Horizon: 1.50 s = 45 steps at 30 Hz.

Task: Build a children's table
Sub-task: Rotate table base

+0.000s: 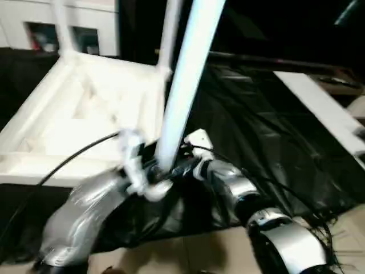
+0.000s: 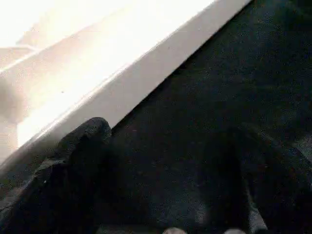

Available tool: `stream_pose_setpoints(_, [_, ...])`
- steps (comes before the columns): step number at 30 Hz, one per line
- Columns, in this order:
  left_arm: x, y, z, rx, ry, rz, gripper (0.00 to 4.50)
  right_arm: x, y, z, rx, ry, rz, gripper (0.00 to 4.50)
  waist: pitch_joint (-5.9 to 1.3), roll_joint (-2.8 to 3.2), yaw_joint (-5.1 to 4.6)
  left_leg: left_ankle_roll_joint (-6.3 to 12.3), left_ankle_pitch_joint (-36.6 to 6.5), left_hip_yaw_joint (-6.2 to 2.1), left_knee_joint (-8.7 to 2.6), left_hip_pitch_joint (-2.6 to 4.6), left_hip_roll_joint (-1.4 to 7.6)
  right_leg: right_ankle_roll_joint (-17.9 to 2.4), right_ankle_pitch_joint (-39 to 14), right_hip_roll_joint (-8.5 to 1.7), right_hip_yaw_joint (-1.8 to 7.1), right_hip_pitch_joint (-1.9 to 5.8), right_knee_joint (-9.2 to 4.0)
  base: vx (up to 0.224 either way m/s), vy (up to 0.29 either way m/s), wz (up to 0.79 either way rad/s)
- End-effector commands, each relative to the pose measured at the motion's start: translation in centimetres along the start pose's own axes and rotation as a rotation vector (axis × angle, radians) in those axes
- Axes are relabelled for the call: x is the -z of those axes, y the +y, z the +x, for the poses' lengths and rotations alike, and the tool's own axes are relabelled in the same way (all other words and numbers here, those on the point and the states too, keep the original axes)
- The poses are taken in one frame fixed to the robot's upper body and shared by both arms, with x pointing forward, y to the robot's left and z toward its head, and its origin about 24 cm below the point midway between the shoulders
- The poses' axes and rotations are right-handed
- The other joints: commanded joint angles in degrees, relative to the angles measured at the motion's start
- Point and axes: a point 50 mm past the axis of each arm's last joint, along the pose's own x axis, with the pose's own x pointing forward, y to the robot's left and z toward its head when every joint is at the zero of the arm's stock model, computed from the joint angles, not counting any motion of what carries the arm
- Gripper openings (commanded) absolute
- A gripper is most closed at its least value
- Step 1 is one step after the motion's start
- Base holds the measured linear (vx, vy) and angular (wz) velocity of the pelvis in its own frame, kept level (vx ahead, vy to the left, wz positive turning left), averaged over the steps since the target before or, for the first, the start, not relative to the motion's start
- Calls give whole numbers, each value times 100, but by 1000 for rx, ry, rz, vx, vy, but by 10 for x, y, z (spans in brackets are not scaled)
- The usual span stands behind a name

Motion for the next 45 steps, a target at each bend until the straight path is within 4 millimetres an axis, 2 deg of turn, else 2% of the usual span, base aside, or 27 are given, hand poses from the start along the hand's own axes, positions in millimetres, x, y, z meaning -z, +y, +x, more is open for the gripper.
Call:
stream_pose_setpoints(1, [1,5,7,-18,12,55,450,7,-21,-18,60,-18,17,443,-388,343,12,-278,-1560,47,-422,113,3,-848,-833,-222,167,251,-379,0,0,0])
stream_pose_setpoints(2, [1,6,9,-10,15,71,450,9,-27,-25,67,-22,6,443,-379,299,17,-235,-1428,52,-421,89,-6,-884,-680,-208,169,271,-370,0,0,0])
stream_pose_setpoints(3, [1,7,10,-4,17,81,450,11,-31,-29,70,-23,-2,443,-380,349,57,-195,-1350,68,-411,103,-2,-960,-472,-203,167,280,-370,0,0,0])
stream_pose_setpoints(4, [1,8,10,11,27,94,450,12,-34,-35,56,-28,-3,443,-390,292,71,-130,-1193,67,-399,44,-18,-1034,-366,-207,170,345,-320,0,0,0])
stream_pose_setpoints(5, [0,8,10,51,41,108,450,14,-39,-46,30,-34,-21,443,-382,414,92,-100,-1152,50,-410,35,-36,-1032,-391,-208,172,359,-321,0,0,0])
stream_pose_setpoints(6, [0,7,10,78,50,114,450,15,-42,-54,12,-37,-35,443,-364,540,97,-62,-1333,68,-406,81,-27,-1024,-525,-204,176,317,-400,0,0,0])
stream_pose_setpoints(7, [1,7,10,119,75,136,450,17,-45,-67,-34,-34,-44,443,-371,583,93,-59,-1329,38,-406,42,-37,-1097,-516,-206,172,370,-353,0,0,0])
stream_pose_setpoints(8, [2,6,9,141,91,149,450,18,-46,-75,-58,-30,-56,443,-364,613,103,-18,-1377,47,-413,54,-38,-1069,-560,-189,168,373,-403,0,0,0])
stream_pose_setpoints(9, [3,6,5,186,137,173,450,20,-47,-89,-105,-15,-86,443,-355,572,75,40,-1436,49,-408,34,-39,-1088,-632,-187,165,383,-418,0,0,0])
stream_pose_setpoints(10, [4,7,2,216,164,191,450,20,-47,-97,-136,-3,-102,443,-358,699,101,70,-1495,32,-412,29,-46,-1094,-834,-202,166,389,-422,0,0,0])
stream_pose_setpoints(11, [4,7,2,216,164,191,450,20,-47,-97,-136,-3,-102,443,-351,657,91,116,-1541,51,-401,34,-50,-1069,-975,-195,168,375,-464,0,0,0])
stream_pose_setpoints(12, [6,12,-6,268,230,213,450,20,-48,-109,-184,17,-136,443,-354,756,85,118,-1520,29,-404,6,-65,-1097,-1154,-211,163,383,-441,0,0,0])
stream_pose_setpoints(13, [7,16,-11,295,264,229,450,19,-48,-114,-201,26,-147,443,-338,716,84,150,-1588,38,-407,14,-64,-989,-1533,-205,159,365,-506,0,0,0])
stream_pose_setpoints(15, [6,24,-20,319,321,238,433,16,-49,-121,-227,45,-189,449,-323,735,63,130,-1653,38,-411,6,-70,-871,-2019,-211,160,347,-532,0,0,0])
stream_pose_setpoints(16, [6,27,-24,325,338,244,423,14,-49,-124,-240,53,-200,450,-324,705,57,123,-1637,44,-411,20,-62,-834,-2197,-209,160,319,-552,0,0,0])
stream_pose_setpoints(19, [5,47,-42,288,418,247,403,2,-47,-124,-282,58,-239,450,-308,745,58,101,-1758,42,-412,56,-61,-724,-2606,-201,154,259,-583,0,0,0])
stream_pose_setpoints(20, [4,49,-46,280,429,237,388,-1,-47,-124,-285,57,-251,450,-314,699,44,80,-1750,29,-428,33,-55,-675,-2642,-202,144,275,-571,0,0,0])
stream_pose_setpoints(21, [4,50,-47,276,433,232,378,-2,-47,-124,-289,57,-253,450,-316,720,58,72,-1756,29,-424,51,-52,-676,-2648,-206,147,257,-570,0,0,0])
stream_pose_setpoints(22, [4,52,-49,270,438,226,374,-4,-46,-125,-295,57,-255,450,-313,643,73,88,-1711,32,-422,70,-42,-696,-2625,-208,153,238,-548,0,0,0])
stream_pose_setpoints(24, [4,61,-55,235,464,211,366,-13,-41,-127,-344,60,-255,450,-316,651,81,90,-1681,38,-431,68,-27,-780,-2369,-204,168,239,-526,0,0,0])
stream_pose_setpoints(25, [6,66,-56,222,480,210,366,-16,-39,-128,-372,69,-260,450,-317,593,93,124,-1626,42,-432,62,-30,-769,-2277,-198,166,241,-510,0,0,0])
stream_pose_setpoints(26, [7,69,-57,217,494,209,335,-17,-38,-128,-390,78,-266,450,-316,594,107,130,-1655,49,-436,85,-29,-753,-2295,-200,167,222,-530,0,0,0])
stream_pose_setpoints(30, [11,78,-58,201,536,230,328,-19,-37,-129,-415,100,-270,450,-367,583,113,8,-1543,28,-449,77,0,-933,-1576,-226,160,261,-453,0,0,0])
stream_pose_setpoints(34, [15,74,-57,277,585,200,289,-24,-38,-132,-429,110,-261,450,-378,581,123,23,-1361,49,-431,60,-15,-1114,-1085,-225,168,298,-407,0,0,0])
stream_pose_setpoints(36, [19,73,-58,305,609,193,291,-26,-40,-134,-431,122,-269,450,-384,631,123,12,-1325,47,-423,57,-18,-1166,-946,-229,168,308,-398,0,0,0])
stream_pose_setpoints(41, [20,77,-59,332,619,158,250,-29,-42,-136,-430,142,-268,450,-376,600,114,19,-1347,54,-413,55,-28,-1174,-1063,-233,173,327,-415,0,0,0])
stream_pose_setpoints(45, [17,83,-63,320,647,173,207,-30,-43,-134,-435,159,-285,450,-346,551,103,-3,-1565,48,-426,70,-13,-1056,-1654,-250,175,295,-468,0,0,0])
